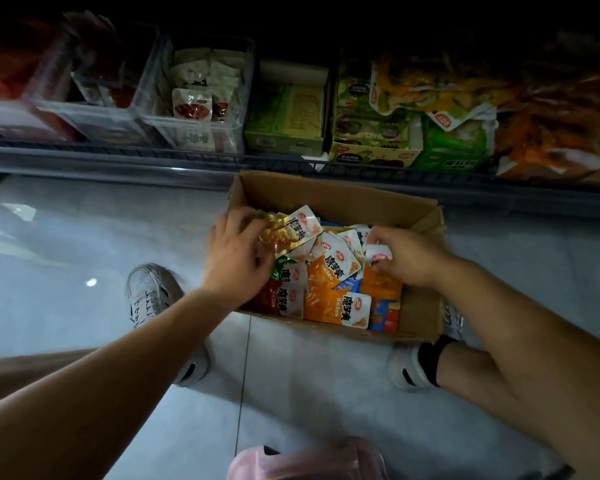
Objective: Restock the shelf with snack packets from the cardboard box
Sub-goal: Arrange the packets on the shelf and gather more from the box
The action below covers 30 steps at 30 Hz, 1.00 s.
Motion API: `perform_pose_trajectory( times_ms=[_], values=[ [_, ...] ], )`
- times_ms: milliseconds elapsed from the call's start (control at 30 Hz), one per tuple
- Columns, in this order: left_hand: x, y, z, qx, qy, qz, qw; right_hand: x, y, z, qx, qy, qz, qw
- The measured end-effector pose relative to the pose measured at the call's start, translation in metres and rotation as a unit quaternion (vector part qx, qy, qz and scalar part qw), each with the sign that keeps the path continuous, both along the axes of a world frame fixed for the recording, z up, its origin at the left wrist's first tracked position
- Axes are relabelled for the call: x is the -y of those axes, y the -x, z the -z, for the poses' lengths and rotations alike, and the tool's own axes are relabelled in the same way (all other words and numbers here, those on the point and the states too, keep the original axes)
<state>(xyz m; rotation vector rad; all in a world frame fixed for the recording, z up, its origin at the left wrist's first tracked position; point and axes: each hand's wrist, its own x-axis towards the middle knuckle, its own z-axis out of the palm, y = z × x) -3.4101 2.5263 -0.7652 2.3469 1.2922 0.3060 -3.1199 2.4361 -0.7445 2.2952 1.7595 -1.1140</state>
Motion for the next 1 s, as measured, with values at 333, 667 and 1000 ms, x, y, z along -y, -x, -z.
perform_pose_trajectory(
  times_ms=[333,667,1000],
  values=[
    [0.034,-0.051,-0.022,0.136,0.404,-0.031,0.904,-0.015,0.04,-0.034,-0.216,-0.149,0.171,0.95],
    [0.016,-0.005,0.003,0.21,0.391,-0.21,0.871,0.034,0.021,0.098,-0.055,0.117,0.111,0.985],
    [0.016,-0.013,0.001,0.214,0.396,-0.2,0.871,0.023,0.006,0.068,-0.124,0.003,0.1,0.987]
  ],
)
